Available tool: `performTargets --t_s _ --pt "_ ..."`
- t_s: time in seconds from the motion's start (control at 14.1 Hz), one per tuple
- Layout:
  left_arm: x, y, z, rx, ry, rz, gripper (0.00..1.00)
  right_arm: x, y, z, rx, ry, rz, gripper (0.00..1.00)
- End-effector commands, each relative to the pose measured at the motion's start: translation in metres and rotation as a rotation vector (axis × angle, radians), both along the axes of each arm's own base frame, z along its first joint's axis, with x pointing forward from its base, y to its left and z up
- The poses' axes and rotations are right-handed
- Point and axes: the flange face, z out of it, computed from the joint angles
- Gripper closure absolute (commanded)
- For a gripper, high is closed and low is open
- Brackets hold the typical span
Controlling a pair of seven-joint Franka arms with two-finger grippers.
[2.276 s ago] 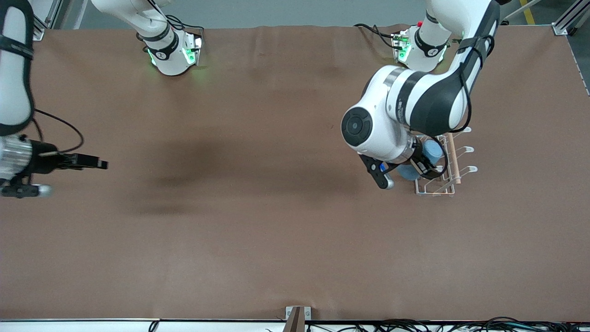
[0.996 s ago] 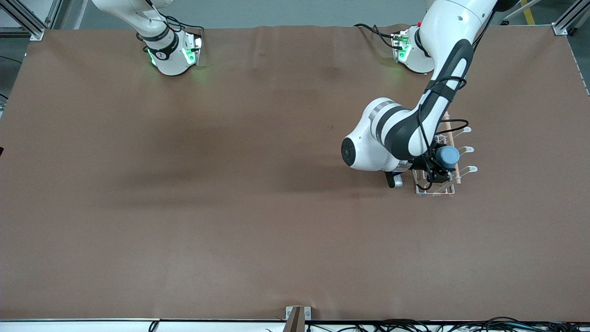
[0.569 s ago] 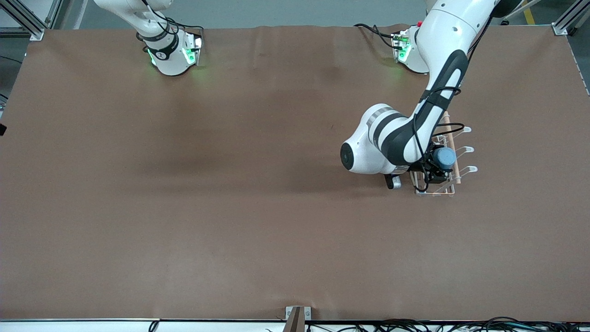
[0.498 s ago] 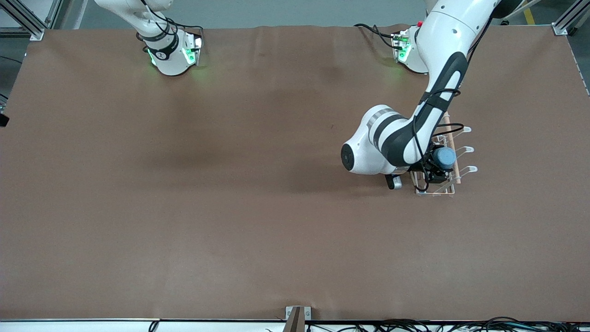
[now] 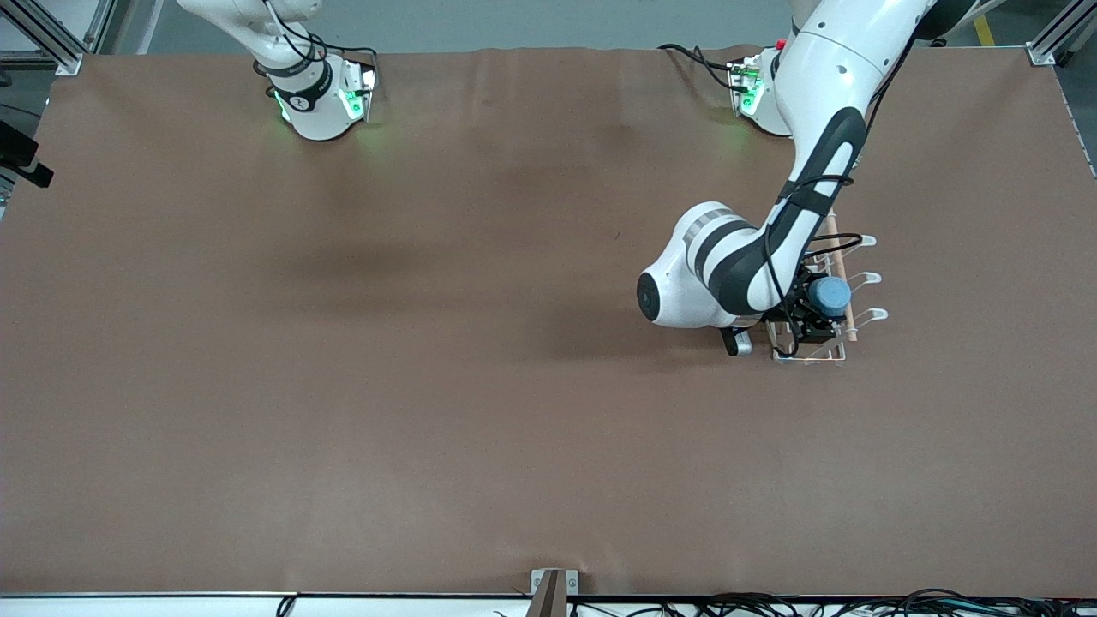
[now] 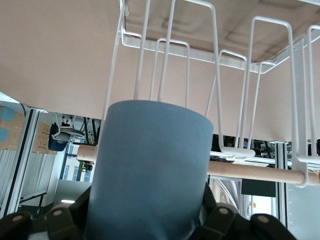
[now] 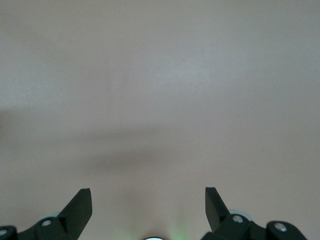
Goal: Hang cup on cup holder
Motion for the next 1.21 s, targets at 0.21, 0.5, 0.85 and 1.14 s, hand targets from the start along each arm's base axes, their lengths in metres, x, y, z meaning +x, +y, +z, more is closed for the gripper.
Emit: performTargets --t_s 0.21,0.5,0.85,1.14 --pt "0.005 0.005 -0.008 -0.004 -0.06 -0.004 0.5 0.0 0.006 -0.006 -0.019 -0.001 -0.001 0.0" --pt "0.006 0.005 -0.008 0.007 -0.111 0.011 0.0 0.011 0.003 -0.013 -0.016 -0.004 -0.003 0.0" --pt "0.018 -0.003 0.03 -0.045 -0.235 0.072 0.0 0.013 -0.001 -0.014 -0.02 -0.01 -0.008 0.0" --pt "0.037 -0.021 0.08 -0.197 -0.391 0.244 0.0 0.015 -0.002 -0.016 -0.019 -0.01 -0.005 0.0"
